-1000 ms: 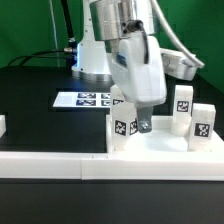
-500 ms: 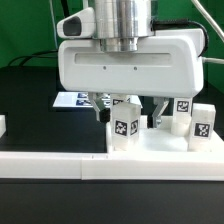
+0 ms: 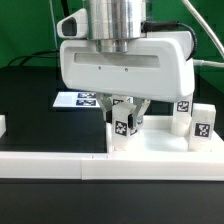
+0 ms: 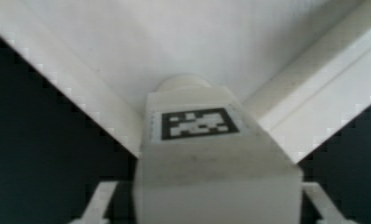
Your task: Assemble square table
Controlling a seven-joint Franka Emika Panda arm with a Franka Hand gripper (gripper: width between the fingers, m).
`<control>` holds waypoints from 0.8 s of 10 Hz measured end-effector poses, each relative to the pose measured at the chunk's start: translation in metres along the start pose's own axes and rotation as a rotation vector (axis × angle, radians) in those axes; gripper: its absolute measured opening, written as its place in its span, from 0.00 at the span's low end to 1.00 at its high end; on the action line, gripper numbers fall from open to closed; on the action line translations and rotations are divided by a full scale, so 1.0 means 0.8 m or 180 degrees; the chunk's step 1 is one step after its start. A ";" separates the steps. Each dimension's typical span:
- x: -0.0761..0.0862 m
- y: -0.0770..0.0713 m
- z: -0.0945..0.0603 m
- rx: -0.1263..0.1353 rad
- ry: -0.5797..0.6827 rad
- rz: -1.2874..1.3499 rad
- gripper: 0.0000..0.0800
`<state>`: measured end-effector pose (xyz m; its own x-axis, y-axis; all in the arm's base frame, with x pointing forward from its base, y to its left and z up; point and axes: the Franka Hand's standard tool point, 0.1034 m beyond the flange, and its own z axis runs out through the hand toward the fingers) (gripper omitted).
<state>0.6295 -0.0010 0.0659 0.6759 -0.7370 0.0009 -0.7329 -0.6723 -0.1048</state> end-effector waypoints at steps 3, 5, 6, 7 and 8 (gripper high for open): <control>-0.001 0.002 0.000 -0.0029 0.0031 0.1159 0.37; -0.001 0.005 0.000 -0.0050 0.0069 0.1956 0.37; -0.001 0.006 0.000 -0.0053 0.0051 0.2211 0.37; -0.002 0.007 0.000 -0.0058 0.0014 0.2596 0.37; -0.004 0.008 0.001 -0.0061 -0.0032 0.3066 0.37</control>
Offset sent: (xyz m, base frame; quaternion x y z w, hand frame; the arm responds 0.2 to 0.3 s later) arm 0.0013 0.0071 -0.0030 -0.0284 0.0416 0.2647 0.9630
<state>0.6226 -0.0030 0.0646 -0.2159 -0.9726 -0.0856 -0.9747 0.2199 -0.0398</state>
